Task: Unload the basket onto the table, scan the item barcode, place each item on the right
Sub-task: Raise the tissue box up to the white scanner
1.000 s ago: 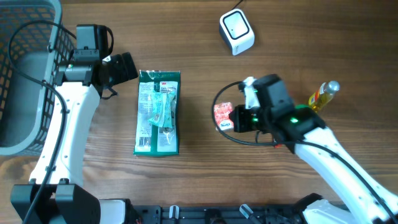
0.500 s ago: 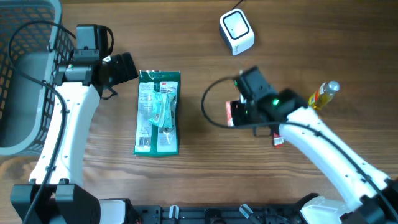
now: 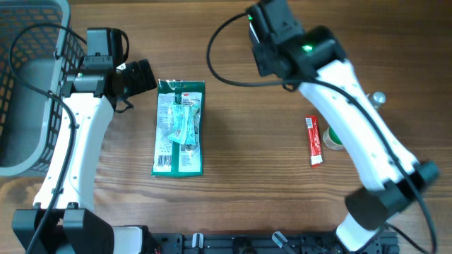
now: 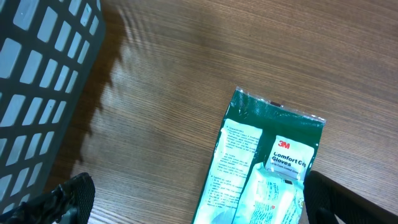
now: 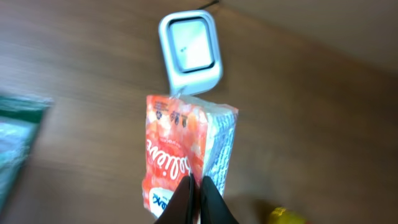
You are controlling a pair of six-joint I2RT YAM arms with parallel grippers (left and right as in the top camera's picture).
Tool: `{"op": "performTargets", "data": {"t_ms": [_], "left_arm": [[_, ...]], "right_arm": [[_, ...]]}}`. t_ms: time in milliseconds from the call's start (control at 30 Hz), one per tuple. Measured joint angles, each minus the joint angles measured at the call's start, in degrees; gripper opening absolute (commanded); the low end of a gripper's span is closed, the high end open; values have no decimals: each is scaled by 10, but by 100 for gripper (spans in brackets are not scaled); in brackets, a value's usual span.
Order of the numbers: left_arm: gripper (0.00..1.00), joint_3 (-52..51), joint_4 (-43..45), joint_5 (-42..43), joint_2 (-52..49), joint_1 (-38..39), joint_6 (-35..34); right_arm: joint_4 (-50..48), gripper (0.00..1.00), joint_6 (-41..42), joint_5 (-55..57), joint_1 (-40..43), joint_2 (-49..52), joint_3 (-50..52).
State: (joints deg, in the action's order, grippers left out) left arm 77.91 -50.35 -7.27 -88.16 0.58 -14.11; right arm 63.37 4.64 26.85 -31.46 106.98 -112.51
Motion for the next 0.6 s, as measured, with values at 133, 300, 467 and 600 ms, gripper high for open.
{"op": "performTargets", "data": {"t_ms": [133,300,467,600], "left_arm": [[100,0,0,0,0,0,0],[100,0,0,0,0,0,0],[100,0,1,0,0,0,0],[100,0,1,0,0,0,0]], "right_arm": [[-88,4,-79,80,0,73,0],[-201,4,-162,154,0,154,1],[-291,4,-241,212,0,206,1],[-353,4,-305,240,1,235,1]]}}
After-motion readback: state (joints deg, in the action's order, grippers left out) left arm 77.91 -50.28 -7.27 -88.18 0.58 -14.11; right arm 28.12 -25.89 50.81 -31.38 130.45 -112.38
